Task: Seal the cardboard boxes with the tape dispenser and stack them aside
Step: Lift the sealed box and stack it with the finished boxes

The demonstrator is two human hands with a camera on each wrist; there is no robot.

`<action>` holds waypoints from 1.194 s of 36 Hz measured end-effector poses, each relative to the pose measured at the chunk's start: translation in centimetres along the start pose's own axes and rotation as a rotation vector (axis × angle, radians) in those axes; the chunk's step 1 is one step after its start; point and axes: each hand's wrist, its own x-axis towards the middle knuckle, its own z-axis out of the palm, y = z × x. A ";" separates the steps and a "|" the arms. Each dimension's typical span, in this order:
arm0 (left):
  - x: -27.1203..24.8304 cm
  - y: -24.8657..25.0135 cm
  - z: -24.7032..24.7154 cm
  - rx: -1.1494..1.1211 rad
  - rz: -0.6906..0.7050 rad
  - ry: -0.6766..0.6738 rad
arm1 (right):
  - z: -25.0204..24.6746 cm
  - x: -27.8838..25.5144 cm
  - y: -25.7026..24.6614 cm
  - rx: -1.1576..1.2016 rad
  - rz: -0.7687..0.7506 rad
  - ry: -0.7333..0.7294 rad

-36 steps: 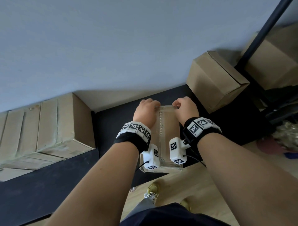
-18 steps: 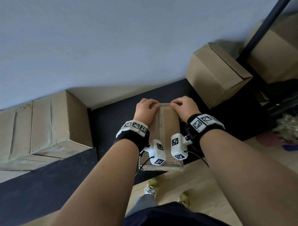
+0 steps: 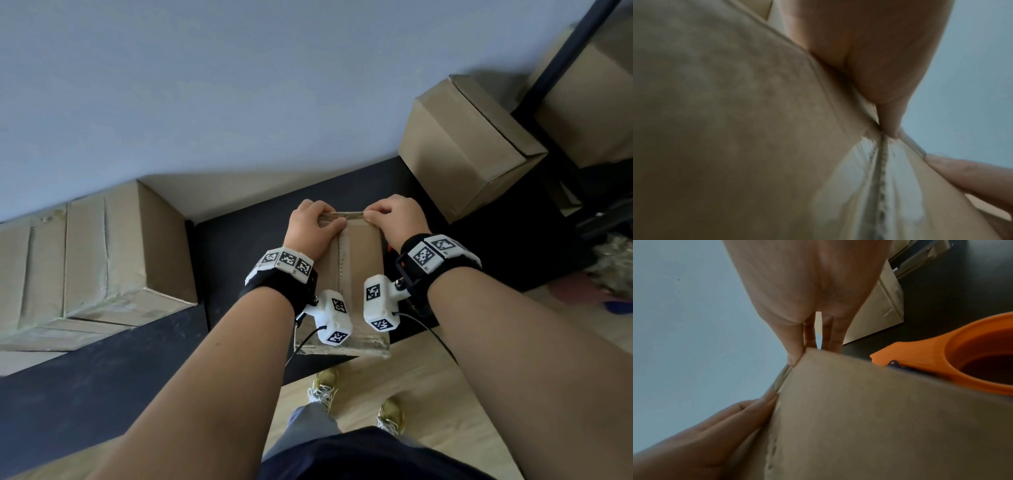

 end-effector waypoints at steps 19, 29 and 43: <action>-2.3 1.6 -1.1 0.031 -0.344 -0.061 | -1.3 -3.0 -1.4 0.091 0.246 -0.101; -6.6 1.5 -1.8 -0.164 -0.535 0.059 | -1.6 -7.1 -0.4 0.067 0.369 -0.298; -11.9 -0.4 -3.2 -0.071 -0.549 0.207 | 0.8 -8.4 -3.2 -0.060 0.242 -0.221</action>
